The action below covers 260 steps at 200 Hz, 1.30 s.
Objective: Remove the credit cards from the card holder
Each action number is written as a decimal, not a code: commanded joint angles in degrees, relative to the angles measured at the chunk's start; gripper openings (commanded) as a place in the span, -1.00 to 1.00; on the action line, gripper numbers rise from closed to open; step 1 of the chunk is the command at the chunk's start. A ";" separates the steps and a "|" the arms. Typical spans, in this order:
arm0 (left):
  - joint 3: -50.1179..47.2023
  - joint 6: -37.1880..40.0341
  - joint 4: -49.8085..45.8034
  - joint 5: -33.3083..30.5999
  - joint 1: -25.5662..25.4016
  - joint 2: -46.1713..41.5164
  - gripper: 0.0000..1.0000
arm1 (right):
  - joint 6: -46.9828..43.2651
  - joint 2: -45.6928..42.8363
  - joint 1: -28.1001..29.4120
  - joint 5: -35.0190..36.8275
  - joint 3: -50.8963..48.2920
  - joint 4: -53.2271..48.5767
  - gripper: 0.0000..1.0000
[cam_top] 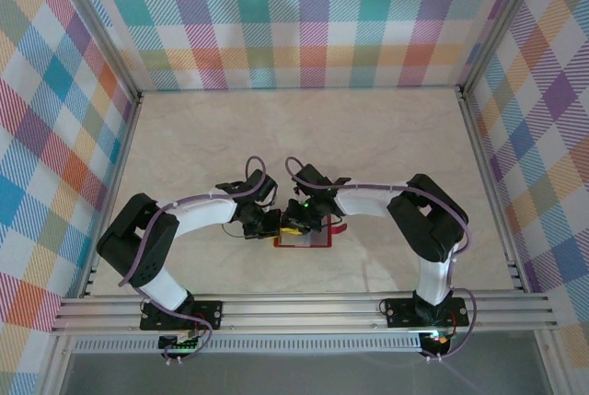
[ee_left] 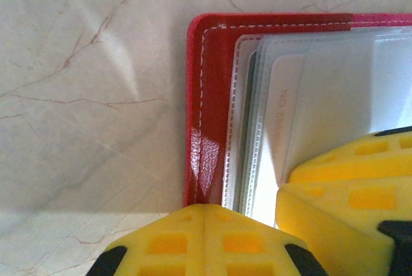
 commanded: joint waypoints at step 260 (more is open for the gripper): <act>1.03 -0.13 -0.82 0.82 0.13 0.13 -0.91 | -9.71 -7.90 0.19 19.31 5.19 -28.24 -0.19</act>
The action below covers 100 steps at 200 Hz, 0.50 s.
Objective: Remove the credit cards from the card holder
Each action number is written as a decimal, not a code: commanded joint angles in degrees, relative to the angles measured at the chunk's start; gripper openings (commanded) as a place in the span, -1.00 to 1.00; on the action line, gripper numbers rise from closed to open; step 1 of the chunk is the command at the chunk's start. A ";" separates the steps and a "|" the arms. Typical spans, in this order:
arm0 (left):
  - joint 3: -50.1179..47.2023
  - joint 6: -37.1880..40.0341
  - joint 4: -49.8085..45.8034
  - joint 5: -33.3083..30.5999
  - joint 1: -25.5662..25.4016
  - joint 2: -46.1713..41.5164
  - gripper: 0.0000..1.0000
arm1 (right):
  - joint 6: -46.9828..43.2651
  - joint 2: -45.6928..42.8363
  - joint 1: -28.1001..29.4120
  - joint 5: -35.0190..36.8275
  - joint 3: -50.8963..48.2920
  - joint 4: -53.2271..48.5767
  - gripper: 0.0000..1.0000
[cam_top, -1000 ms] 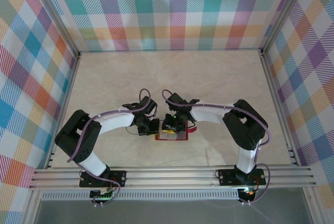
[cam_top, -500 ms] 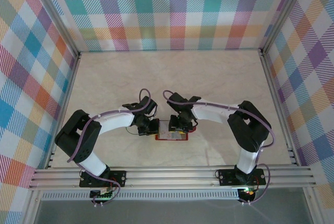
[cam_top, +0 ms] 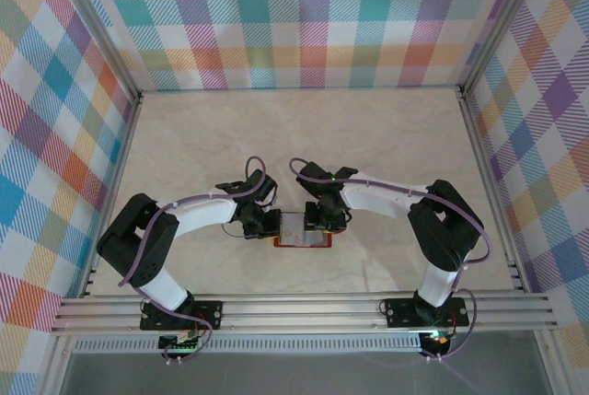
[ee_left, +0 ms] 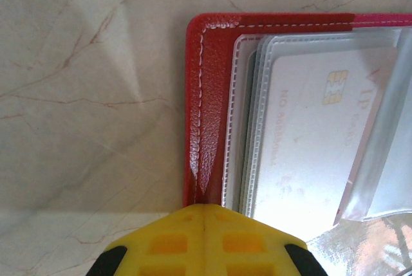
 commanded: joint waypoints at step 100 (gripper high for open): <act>3.12 -0.02 -3.64 0.85 0.01 -3.18 -0.90 | -2.79 -4.28 0.17 9.57 3.72 -10.25 -0.19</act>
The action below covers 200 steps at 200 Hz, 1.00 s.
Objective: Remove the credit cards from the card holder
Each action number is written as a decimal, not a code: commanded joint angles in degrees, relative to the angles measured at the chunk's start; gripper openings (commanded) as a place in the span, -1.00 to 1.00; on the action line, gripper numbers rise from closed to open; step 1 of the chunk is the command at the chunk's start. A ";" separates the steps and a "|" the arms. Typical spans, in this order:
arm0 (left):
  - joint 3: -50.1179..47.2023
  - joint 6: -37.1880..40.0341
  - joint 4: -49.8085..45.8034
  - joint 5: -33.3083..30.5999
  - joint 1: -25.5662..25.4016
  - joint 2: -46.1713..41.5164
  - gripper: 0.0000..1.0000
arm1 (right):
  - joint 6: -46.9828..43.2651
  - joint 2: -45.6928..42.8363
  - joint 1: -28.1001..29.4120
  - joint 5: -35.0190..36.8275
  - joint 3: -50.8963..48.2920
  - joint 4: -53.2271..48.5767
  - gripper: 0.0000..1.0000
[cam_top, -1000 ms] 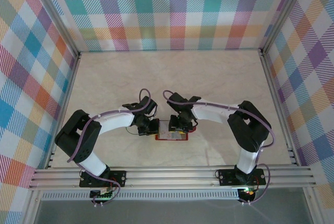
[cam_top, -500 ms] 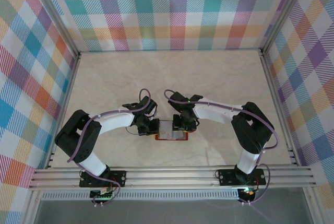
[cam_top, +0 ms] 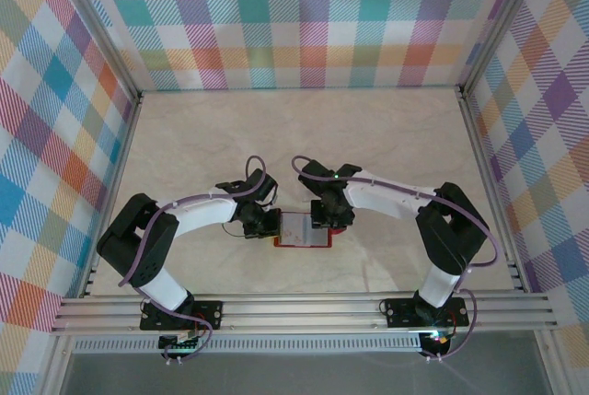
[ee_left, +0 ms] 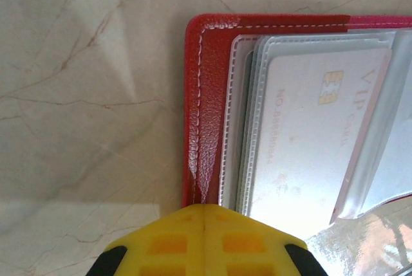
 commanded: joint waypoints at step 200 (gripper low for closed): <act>3.57 -0.61 1.48 6.39 -0.86 3.66 -0.93 | 3.39 3.89 -0.90 -22.23 -4.80 21.99 -0.47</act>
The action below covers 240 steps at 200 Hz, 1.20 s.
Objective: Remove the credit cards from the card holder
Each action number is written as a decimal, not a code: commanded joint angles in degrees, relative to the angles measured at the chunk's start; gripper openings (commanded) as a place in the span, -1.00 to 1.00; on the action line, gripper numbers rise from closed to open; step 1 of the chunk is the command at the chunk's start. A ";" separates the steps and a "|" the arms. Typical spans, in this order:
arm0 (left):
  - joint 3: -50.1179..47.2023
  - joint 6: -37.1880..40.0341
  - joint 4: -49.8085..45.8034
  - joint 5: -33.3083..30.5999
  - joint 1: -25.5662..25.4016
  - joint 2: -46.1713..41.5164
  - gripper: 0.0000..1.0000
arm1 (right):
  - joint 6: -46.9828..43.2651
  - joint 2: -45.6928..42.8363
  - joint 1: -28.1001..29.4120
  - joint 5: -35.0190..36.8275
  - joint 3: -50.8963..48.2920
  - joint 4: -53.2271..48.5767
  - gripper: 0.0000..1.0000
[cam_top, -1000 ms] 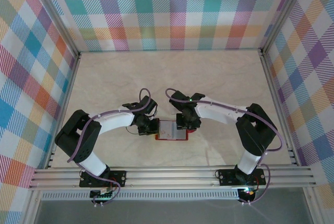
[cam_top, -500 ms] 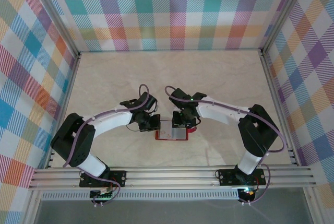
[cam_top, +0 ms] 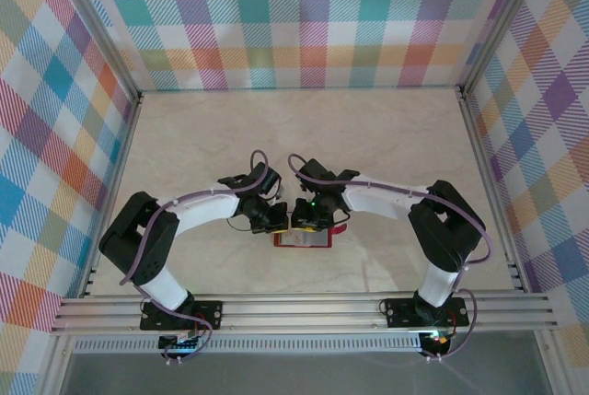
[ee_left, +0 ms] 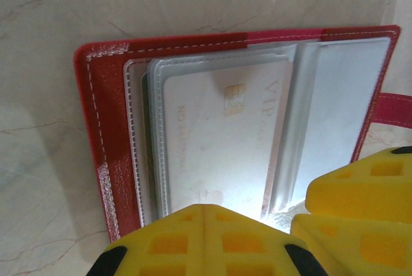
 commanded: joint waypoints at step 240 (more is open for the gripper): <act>-1.30 0.34 -0.41 -0.93 -0.47 0.22 -0.93 | -0.42 4.90 -0.98 2.13 1.20 -1.13 -0.39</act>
